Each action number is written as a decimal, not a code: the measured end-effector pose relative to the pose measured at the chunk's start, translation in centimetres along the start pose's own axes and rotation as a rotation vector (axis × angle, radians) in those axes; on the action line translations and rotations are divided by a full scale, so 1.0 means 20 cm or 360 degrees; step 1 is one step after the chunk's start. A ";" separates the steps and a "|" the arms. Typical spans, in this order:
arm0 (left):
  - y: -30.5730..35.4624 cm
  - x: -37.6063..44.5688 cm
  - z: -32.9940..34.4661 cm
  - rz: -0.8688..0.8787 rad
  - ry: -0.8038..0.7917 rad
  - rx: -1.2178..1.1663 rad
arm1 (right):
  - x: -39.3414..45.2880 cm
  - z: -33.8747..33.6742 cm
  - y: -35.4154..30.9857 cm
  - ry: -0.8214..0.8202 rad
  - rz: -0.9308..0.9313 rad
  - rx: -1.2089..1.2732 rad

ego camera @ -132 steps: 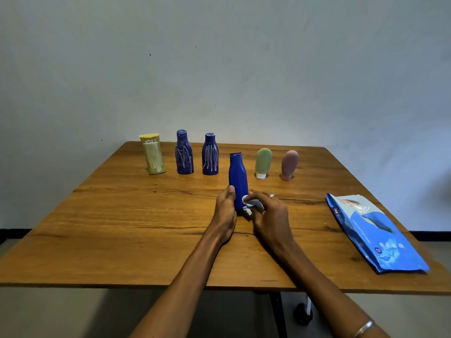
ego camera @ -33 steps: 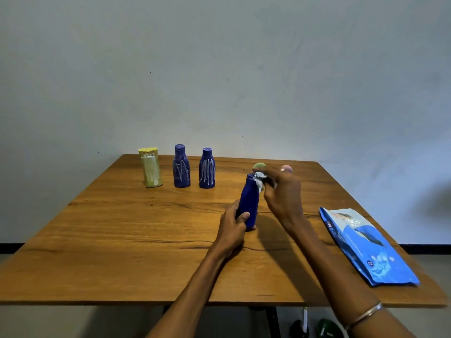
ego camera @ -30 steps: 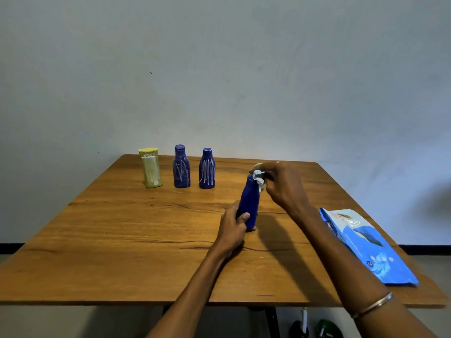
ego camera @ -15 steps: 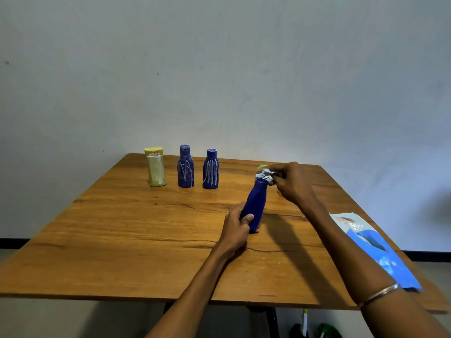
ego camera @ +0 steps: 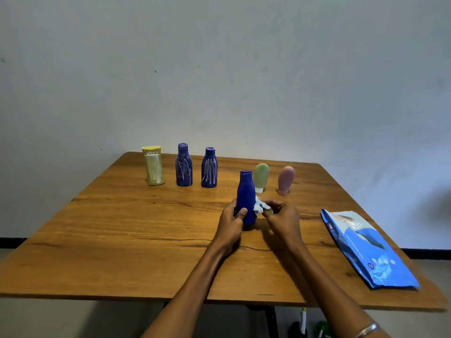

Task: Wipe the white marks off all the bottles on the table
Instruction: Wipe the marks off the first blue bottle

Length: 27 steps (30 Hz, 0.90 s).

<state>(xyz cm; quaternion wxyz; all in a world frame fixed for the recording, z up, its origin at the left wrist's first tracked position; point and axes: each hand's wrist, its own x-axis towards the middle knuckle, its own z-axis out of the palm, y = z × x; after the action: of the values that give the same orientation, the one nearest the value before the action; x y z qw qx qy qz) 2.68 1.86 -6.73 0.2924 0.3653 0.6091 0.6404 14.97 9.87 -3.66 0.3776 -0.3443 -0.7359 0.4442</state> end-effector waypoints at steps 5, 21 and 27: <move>-0.01 0.03 0.00 -0.0003 0.0058 0.0029 | -0.07 0.05 0.13 -0.0050 0.0043 -0.0099; 0.01 0.18 -0.05 0.0072 0.0351 0.0125 | 0.02 0.03 0.19 -0.0212 0.0330 0.0265; 0.01 0.31 -0.06 0.0070 0.0316 0.0284 | 0.14 0.03 0.22 -0.0152 0.0328 0.0251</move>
<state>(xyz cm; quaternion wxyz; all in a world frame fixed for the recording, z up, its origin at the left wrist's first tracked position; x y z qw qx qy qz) -1.86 6.23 -5.85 0.1828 0.3379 0.6815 0.6229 13.79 13.53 -7.12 0.3205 -0.3657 -0.6766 0.5530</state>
